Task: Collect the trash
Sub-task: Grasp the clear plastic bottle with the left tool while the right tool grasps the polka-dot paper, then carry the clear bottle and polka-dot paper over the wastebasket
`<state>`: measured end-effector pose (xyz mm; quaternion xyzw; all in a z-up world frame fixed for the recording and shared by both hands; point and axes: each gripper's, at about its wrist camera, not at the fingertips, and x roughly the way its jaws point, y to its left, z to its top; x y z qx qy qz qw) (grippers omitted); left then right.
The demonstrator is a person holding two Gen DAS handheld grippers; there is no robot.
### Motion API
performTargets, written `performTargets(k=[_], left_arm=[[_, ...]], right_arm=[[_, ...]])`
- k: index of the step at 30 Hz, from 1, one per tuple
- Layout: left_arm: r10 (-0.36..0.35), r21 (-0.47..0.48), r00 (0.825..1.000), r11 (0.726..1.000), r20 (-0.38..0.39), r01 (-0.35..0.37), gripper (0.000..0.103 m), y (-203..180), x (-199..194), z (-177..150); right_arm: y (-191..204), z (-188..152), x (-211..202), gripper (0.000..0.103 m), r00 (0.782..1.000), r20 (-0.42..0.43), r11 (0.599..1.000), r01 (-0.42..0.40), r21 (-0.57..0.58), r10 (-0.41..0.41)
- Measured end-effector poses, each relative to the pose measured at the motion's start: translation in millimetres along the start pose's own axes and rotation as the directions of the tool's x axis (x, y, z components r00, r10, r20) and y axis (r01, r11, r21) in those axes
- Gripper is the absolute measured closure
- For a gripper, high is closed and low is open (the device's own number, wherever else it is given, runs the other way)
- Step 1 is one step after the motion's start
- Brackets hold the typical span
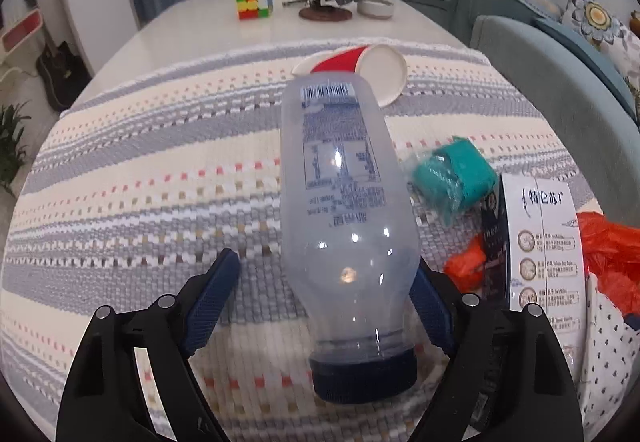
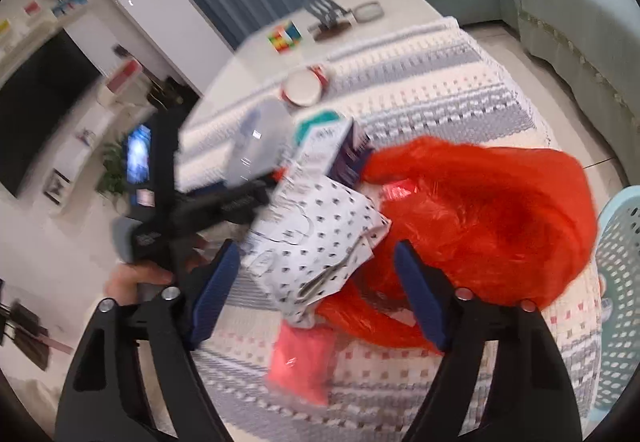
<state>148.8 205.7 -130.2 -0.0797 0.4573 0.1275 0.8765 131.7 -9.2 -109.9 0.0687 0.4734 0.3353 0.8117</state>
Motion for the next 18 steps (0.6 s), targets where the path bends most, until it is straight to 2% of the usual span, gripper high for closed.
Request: performTargets(k=[1,2,3,4,5,6,8,11,14,18], left_arm=[[0.017,0.001,0.999,1.000,0.028,-0.017,0.033,0.3,-1.2,-0.9],[0.044,0.009,0.998,0.999,0.045,-0.045,0.047,-1.7,0.8,0.3],[0.057,0.015,0.997,0.998,0.057,-0.058,0.050,-2.5,0.5,-0.6],[0.050,0.011,0.997,0.999,0.057,-0.051,0.051,-3.0,0.0,-0.5],[0.050,0.011,0.997,0.999,0.059,-0.050,0.052,-2.7,0.0,-0.3],[0.050,0.011,0.997,0.999,0.060,-0.051,0.052,-2.7,-0.9,-0.8],[0.051,0.012,0.997,0.999,0.060,-0.052,0.052,-3.7,-3.0,-1.7],[0.056,0.014,0.997,0.998,0.060,-0.057,0.052,-0.6,1.3,-1.1],[0.055,0.012,0.997,0.998,0.060,-0.056,0.052,0.8,2.0,-0.9],[0.059,0.000,0.996,0.998,0.062,-0.059,0.052,0.7,5.2,1.9]], right_arm=[[0.2,-0.6,6.7,0.039,1.000,-0.009,1.000,-0.010,0.005,0.010],[-0.4,-2.8,11.5,0.052,1.000,-0.019,1.000,-0.019,0.012,0.020],[0.1,-5.5,19.7,0.061,0.999,-0.044,1.000,-0.023,0.016,0.023],[2.1,-8.6,25.6,0.081,0.998,-0.060,1.000,-0.009,0.004,0.009],[4.5,-10.1,28.3,0.089,0.997,-0.069,1.000,0.013,-0.020,-0.014],[6.2,-12.4,30.4,0.090,0.997,-0.072,0.999,0.027,-0.044,-0.030],[8.8,-13.1,29.3,0.096,0.998,-0.069,0.999,0.004,-0.052,-0.008],[12.4,-8.3,16.2,0.097,1.000,-0.015,0.998,-0.021,-0.058,0.021],[9.4,-1.8,4.7,0.097,0.997,0.046,0.998,-0.067,-0.022,0.067],[-3.6,0.8,-19.1,0.097,0.989,0.120,0.996,-0.089,0.022,0.086]])
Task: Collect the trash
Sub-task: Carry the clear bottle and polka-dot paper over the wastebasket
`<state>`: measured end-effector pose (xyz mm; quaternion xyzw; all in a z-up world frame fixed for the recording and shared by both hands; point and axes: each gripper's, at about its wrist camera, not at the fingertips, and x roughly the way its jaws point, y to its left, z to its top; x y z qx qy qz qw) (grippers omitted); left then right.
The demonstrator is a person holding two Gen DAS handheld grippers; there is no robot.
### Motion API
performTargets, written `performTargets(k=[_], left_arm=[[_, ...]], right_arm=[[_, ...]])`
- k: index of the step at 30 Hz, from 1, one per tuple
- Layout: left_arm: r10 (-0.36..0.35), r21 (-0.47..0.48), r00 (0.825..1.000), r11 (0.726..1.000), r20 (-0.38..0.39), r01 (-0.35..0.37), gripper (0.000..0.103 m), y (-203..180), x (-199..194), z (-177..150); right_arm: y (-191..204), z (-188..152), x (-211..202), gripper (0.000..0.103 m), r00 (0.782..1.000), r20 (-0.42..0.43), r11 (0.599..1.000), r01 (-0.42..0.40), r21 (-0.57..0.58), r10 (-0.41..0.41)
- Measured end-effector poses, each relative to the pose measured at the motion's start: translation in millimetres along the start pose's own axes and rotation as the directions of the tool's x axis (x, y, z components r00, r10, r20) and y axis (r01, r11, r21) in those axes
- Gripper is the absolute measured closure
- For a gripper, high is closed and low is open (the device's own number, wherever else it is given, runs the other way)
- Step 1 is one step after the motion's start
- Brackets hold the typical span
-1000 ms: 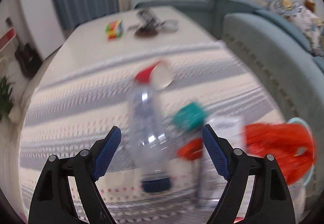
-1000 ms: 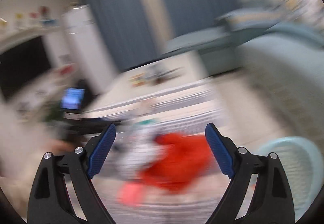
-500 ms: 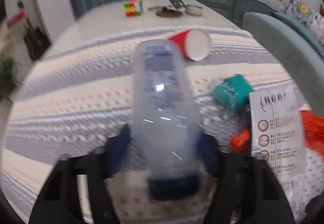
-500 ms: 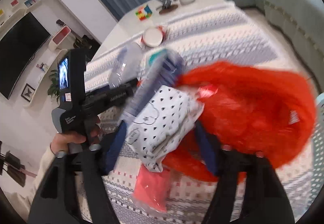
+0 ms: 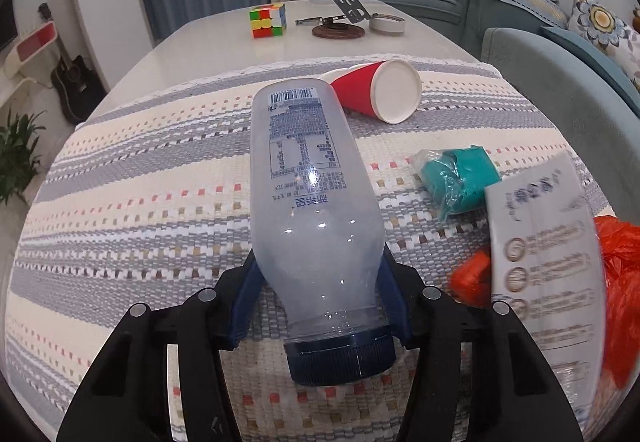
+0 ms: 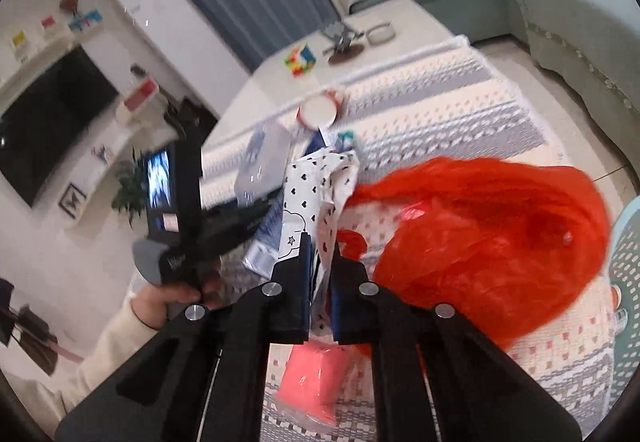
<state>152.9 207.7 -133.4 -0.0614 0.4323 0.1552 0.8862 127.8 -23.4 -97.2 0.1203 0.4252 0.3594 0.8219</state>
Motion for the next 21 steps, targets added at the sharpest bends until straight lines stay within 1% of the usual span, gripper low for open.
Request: performTargets(k=[4,6,9,11,13,14,16,17,19,20,21], left_arm=[[0.011,-0.026,1.000,1.000,0.002,-0.011,0.052,4.1,-1.5,0.9],[0.039,-0.065,0.999,0.997,0.000,-0.039,0.052,9.1,-4.6,-0.3],[0.017,-0.115,1.000,0.993,0.006,-0.016,0.053,13.7,-14.7,2.1],[0.030,-0.100,0.999,0.995,0.043,-0.025,0.052,9.0,-29.6,7.9],[0.037,-0.080,0.994,0.996,0.098,-0.029,0.052,1.9,-47.7,15.2],[0.030,-0.078,0.991,0.997,0.132,-0.020,0.052,-3.3,-59.8,20.1],[0.000,-0.077,0.984,0.997,0.179,0.014,0.052,-15.1,-79.9,27.0],[-0.038,-0.071,0.977,0.996,0.207,0.054,0.052,-26.1,-93.7,32.1],[-0.092,-0.057,0.967,0.993,0.237,0.108,0.052,-42.5,-110.0,36.4],[-0.137,-0.035,0.957,0.988,0.257,0.151,0.052,-58.4,-122.1,39.6],[-0.160,-0.020,0.951,0.985,0.266,0.171,0.052,-68.0,-128.1,41.7]], right_arm=[[-17.8,3.7,-22.7,0.097,0.998,0.070,0.998,-0.014,0.065,0.010],[-27.7,3.2,-34.6,0.097,0.995,0.100,0.994,-0.020,0.103,0.010],[-39.5,3.6,-46.9,0.097,0.990,0.141,0.990,-0.031,0.134,0.012],[-48.4,5.3,-56.7,0.097,0.984,0.178,0.986,-0.052,0.160,0.023],[-53.5,6.1,-65.6,0.097,0.977,0.211,0.982,-0.067,0.174,0.029],[-56.6,6.5,-71.5,0.097,0.972,0.231,0.980,-0.082,0.180,0.039],[-65.5,7.1,-86.4,0.097,0.957,0.285,0.973,-0.115,0.201,0.054],[-69.2,7.1,-91.8,0.097,0.951,0.304,0.969,-0.125,0.211,0.056],[-81.1,5.8,-106.4,0.097,0.934,0.352,0.959,-0.151,0.240,0.059],[-86.8,5.5,-112.1,0.097,0.928,0.370,0.955,-0.157,0.253,0.054],[-93.7,3.8,-119.6,0.097,0.919,0.391,0.949,-0.163,0.270,0.047]])
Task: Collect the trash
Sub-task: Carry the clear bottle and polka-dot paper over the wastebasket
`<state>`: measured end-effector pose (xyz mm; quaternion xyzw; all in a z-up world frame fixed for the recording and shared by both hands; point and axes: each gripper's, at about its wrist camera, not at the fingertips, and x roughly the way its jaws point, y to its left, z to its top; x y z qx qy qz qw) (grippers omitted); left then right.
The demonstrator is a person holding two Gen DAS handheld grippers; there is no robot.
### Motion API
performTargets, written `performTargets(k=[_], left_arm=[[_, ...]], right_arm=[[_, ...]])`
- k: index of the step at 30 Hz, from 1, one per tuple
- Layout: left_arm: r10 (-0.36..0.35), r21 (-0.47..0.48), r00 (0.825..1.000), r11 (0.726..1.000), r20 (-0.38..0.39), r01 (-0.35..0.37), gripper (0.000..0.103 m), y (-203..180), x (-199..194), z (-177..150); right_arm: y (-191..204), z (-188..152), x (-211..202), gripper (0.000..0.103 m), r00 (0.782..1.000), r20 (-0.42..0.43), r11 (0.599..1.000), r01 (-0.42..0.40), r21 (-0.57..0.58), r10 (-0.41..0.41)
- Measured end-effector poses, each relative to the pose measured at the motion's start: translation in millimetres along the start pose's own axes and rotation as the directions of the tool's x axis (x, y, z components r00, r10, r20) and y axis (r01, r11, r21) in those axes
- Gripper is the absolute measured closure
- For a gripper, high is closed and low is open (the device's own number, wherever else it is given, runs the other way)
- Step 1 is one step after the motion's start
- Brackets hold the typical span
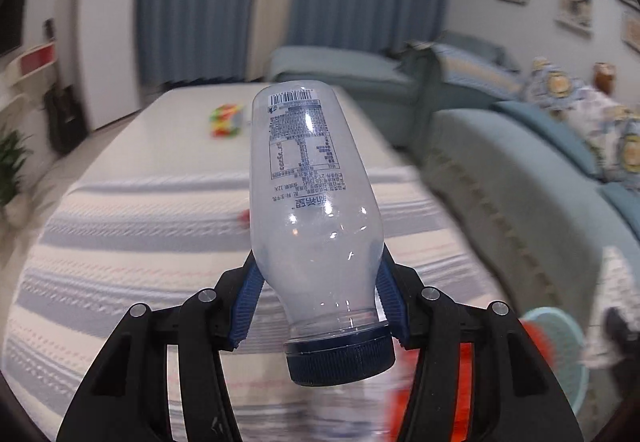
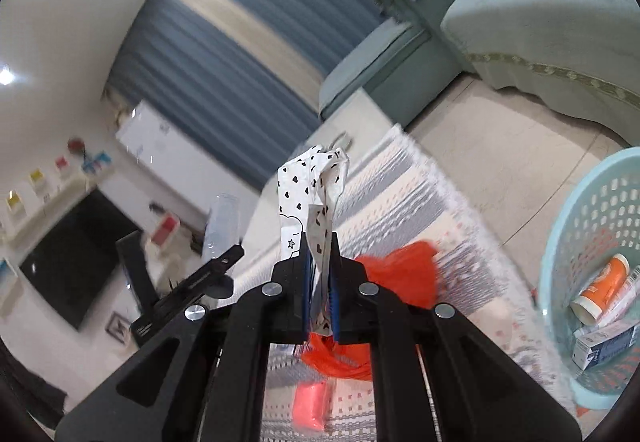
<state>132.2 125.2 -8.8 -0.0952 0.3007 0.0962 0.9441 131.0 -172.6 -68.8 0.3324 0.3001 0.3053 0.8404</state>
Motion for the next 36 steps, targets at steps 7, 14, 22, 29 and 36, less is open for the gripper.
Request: performTargets(k=[7,14,22,29,36], left_arm=[[-0.236,0.133,0.972,0.964,0.010,0.232,0.052,-110.6,-23.9,-1.4],[-0.378,0.305,0.923,0.872,-0.079,0.383,0.052,-218.7,-29.5,-40.0],[-0.399,0.378,0.887,0.803,-0.232,0.460,0.052,-272.5,10.0,-94.1],[-0.363,0.434,0.876,0.766,-0.318,0.475,0.052,-286.7,29.6,-130.0],[-0.336,0.443,0.872,0.761,-0.355,0.474,0.052,-286.0,38.1,-142.6]], right_arm=[[-39.6,15.6,-56.2,0.097,0.990,0.141,0.994,-0.002,0.110,-0.014],[-66.3,25.0,-117.0,0.097,0.955,0.263,0.982,0.093,0.164,-0.135],[-112.8,10.8,-176.5,0.097,0.904,0.343,0.941,0.152,0.302,-0.255],[-141.0,3.4,-197.4,0.097,0.852,0.282,0.869,0.326,0.372,-0.441],[-152.1,2.6,-188.3,0.097,0.827,0.186,0.819,0.444,0.363,-0.530]])
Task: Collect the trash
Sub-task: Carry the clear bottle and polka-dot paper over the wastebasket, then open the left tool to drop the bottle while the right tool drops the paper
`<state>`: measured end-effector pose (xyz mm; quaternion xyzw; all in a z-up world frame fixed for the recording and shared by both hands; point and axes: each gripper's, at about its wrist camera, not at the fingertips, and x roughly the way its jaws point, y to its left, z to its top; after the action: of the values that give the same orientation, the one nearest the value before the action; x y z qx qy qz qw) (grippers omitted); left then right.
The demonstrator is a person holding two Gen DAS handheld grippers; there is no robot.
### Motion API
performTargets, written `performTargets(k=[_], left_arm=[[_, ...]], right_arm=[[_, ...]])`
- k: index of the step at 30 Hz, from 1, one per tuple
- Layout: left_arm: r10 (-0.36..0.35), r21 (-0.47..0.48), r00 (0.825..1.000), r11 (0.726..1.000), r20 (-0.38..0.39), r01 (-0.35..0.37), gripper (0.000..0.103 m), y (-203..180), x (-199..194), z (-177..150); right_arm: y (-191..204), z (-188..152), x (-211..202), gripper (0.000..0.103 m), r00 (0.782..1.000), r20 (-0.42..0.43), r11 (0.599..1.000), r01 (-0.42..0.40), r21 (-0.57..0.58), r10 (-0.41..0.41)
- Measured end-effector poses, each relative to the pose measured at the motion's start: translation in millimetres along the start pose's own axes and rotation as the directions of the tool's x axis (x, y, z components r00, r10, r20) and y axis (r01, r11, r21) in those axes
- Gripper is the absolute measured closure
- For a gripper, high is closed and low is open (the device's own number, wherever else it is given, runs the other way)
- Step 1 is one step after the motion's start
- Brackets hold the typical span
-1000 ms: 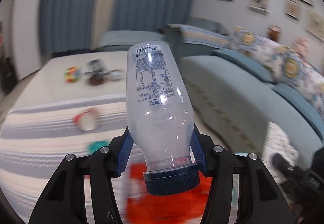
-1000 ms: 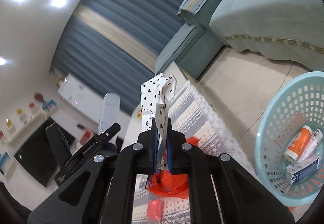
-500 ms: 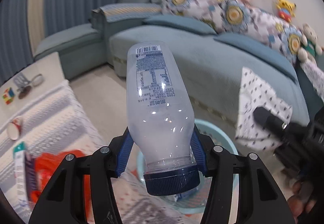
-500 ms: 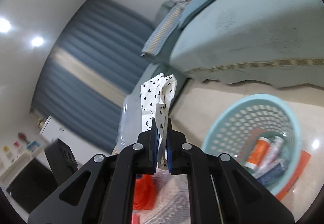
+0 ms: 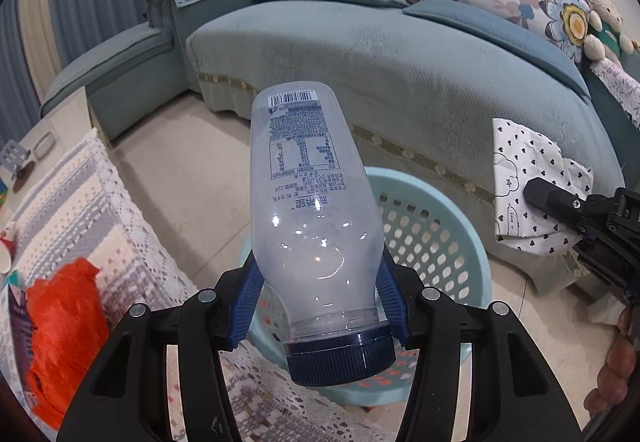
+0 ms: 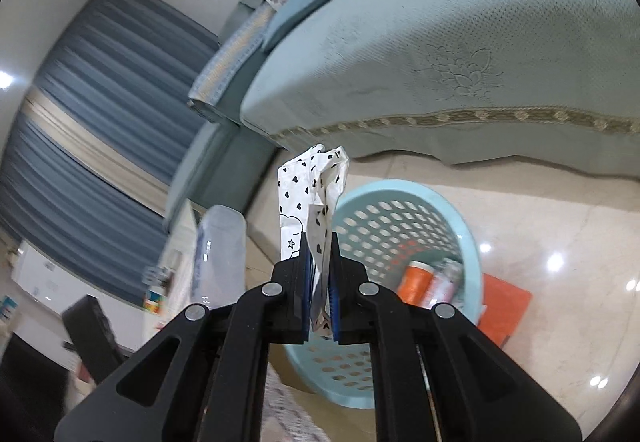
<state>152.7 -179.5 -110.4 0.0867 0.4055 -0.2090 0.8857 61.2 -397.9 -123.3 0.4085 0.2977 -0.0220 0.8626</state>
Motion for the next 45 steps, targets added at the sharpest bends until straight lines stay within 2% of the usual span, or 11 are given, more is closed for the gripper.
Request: performTargets(k=[9,22,24,25,26,27,29,32,37,45], left_arm=[[0.003,-0.001,0.999,1.000,-0.049,-0.003,0.052,-1.6,12.5,-9.0],[-0.006,0.007,0.996,1.000,-0.092,0.007,0.051,-3.0,20.7,-15.9],[-0.019,0.000,0.993,1.000,-0.112,0.019,0.051,-2.0,23.6,-16.6],[-0.029,-0.011,0.991,1.000,-0.127,0.028,0.050,-0.8,25.1,-17.1],[-0.037,-0.023,0.991,0.999,-0.132,0.035,0.048,1.9,26.3,-17.1],[-0.043,-0.031,0.990,0.999,-0.131,0.039,0.039,2.8,26.1,-16.8],[-0.063,-0.048,0.991,0.997,-0.122,0.057,0.031,5.1,23.1,-15.3],[-0.087,-0.047,0.988,0.996,-0.127,0.082,0.031,5.5,20.1,-13.1],[-0.088,-0.041,0.988,0.996,-0.123,0.083,0.030,7.3,15.6,-11.7],[-0.106,-0.039,0.986,0.994,-0.132,0.102,0.030,9.4,12.0,-11.7]], right_arm=[[15.9,-5.3,16.6,0.097,0.996,-0.048,0.995,0.065,-0.075,-0.069],[21.8,-7.8,24.8,0.097,0.992,-0.074,0.989,0.091,-0.115,-0.100],[19.1,-7.0,26.8,0.086,0.990,-0.081,0.990,0.105,-0.099,-0.113],[16.7,-6.6,27.5,0.064,0.989,-0.084,0.990,0.114,-0.084,-0.121],[15.4,-6.5,27.6,0.036,0.989,-0.088,0.991,0.117,-0.070,-0.122],[12.3,-6.3,27.0,0.030,0.990,-0.092,0.993,0.107,-0.049,-0.111],[8.5,-5.2,23.7,0.030,0.993,-0.086,0.997,0.076,-0.023,-0.078],[4.7,-2.9,18.7,0.030,0.995,-0.065,0.997,0.074,0.003,-0.074],[-2.1,-3.4,20.2,0.029,0.995,-0.074,0.997,0.073,0.033,-0.071],[1.4,-4.1,20.6,0.029,0.994,-0.083,0.997,0.070,0.017,-0.069]])
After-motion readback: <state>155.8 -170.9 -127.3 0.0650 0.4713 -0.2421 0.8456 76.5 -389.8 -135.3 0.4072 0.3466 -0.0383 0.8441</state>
